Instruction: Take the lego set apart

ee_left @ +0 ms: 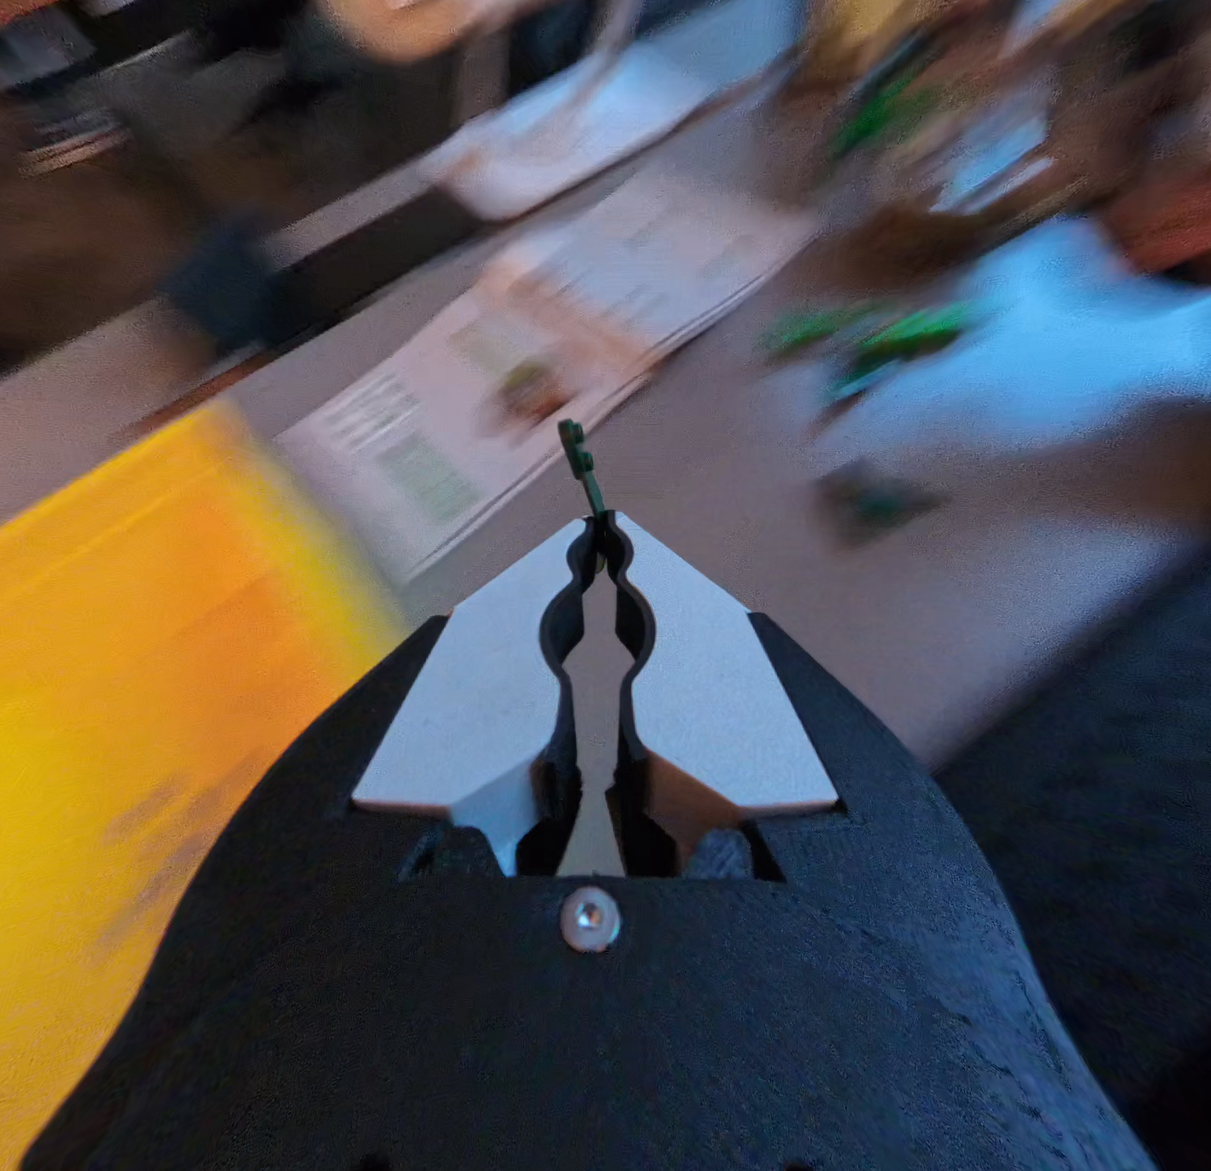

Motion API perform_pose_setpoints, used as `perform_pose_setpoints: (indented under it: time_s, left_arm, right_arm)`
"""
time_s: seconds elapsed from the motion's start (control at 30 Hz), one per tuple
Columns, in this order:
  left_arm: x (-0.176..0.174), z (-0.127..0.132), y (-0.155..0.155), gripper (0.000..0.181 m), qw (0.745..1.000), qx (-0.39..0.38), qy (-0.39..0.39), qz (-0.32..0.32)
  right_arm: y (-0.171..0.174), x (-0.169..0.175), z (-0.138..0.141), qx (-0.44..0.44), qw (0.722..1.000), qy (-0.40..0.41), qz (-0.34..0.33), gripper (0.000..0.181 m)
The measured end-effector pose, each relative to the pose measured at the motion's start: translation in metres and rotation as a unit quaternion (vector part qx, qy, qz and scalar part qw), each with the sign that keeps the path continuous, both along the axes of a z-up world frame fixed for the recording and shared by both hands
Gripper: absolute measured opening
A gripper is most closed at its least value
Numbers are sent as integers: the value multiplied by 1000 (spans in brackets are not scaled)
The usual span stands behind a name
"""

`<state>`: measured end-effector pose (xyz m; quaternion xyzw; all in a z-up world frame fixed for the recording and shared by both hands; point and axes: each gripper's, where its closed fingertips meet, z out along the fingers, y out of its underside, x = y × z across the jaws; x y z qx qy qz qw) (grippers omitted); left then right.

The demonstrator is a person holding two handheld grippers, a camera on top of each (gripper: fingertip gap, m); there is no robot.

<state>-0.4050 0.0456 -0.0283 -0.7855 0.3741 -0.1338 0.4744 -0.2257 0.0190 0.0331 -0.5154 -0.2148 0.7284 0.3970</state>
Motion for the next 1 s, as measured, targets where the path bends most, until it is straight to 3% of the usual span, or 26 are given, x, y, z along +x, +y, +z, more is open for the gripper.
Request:
perform_pose_setpoints:
  time_s: [0.03,0.1,0.2,0.33,0.4,0.57,0.67,0.8,0.9,1.0]
  left_arm:
    - [-58,-10,12,0,992,-4,102,80]
    - [-146,-33,15,0,957,-93,211,178]
    - [-190,-58,20,0,937,-186,201,216]
    - [-211,-84,28,1,921,-223,221,230]
    - [-210,-92,30,10,918,-249,204,231]
    - [-206,-75,40,32,932,-222,130,254]
    - [-187,-42,42,31,953,-148,72,256]
    - [-136,11,27,27,975,-19,30,219]
    - [-76,34,2,23,988,23,-16,153]
    - [4,33,-32,22,996,-3,-89,29]
  right_arm:
    - [6,-3,-10,5,999,-37,-22,19]
    - [11,-13,-31,17,993,-111,-43,20]
    - [4,-35,-60,38,977,-207,-36,24]
    - [-11,-54,-94,74,948,-309,-18,29]
    - [-10,-55,-111,83,932,-353,-21,32]
    - [-5,-48,-144,114,886,-448,-29,36]
    - [-6,-41,-154,139,856,-497,-31,36]
    - [-16,-41,-168,143,832,-536,-6,36]
    - [-17,-39,-184,151,806,-573,1,37]
    - [-17,-44,-188,142,809,-571,-2,33]
